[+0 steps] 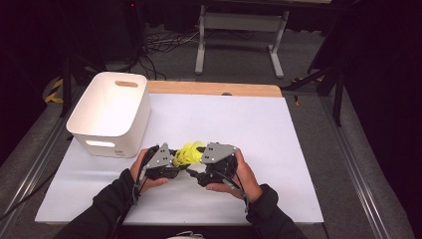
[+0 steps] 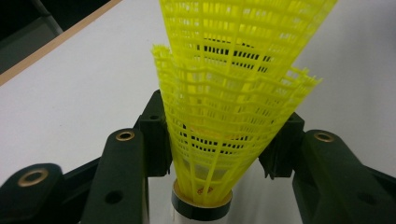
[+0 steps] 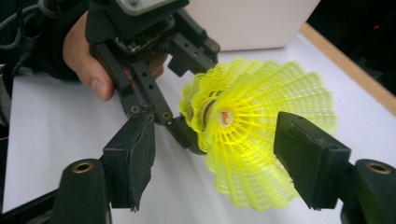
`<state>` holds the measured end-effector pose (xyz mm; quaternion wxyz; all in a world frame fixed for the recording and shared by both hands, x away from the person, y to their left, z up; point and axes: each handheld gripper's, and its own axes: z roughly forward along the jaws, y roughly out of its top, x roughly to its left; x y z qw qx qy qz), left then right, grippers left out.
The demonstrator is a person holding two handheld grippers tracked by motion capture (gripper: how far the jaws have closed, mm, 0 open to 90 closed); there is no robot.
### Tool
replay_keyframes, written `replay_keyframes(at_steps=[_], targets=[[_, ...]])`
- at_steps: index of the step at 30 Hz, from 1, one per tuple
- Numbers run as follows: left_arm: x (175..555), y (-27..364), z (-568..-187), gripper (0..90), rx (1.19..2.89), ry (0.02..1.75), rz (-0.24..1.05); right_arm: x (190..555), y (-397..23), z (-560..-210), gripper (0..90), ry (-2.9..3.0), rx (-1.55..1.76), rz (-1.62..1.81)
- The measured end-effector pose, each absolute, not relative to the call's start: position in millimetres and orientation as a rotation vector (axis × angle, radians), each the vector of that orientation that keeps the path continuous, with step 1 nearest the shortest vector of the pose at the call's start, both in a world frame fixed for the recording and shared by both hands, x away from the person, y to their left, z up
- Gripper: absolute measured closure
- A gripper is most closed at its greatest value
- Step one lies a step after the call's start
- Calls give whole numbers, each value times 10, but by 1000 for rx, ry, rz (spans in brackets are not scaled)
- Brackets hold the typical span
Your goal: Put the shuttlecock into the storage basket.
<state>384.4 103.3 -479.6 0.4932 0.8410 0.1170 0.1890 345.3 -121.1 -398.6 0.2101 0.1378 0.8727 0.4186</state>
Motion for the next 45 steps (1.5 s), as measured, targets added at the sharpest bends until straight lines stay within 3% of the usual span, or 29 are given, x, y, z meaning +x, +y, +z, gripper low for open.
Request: replay_keyframes(at_steps=[20, 45], targets=[[3825, 1082, -4772, 534, 2014, 305, 461, 3394, -1587, -3869, 232, 2234, 454, 1194], [3759, 1184, -4691, 532, 1985, 295, 490, 3353, -2175, -4275, 189, 2179, 584, 1174]])
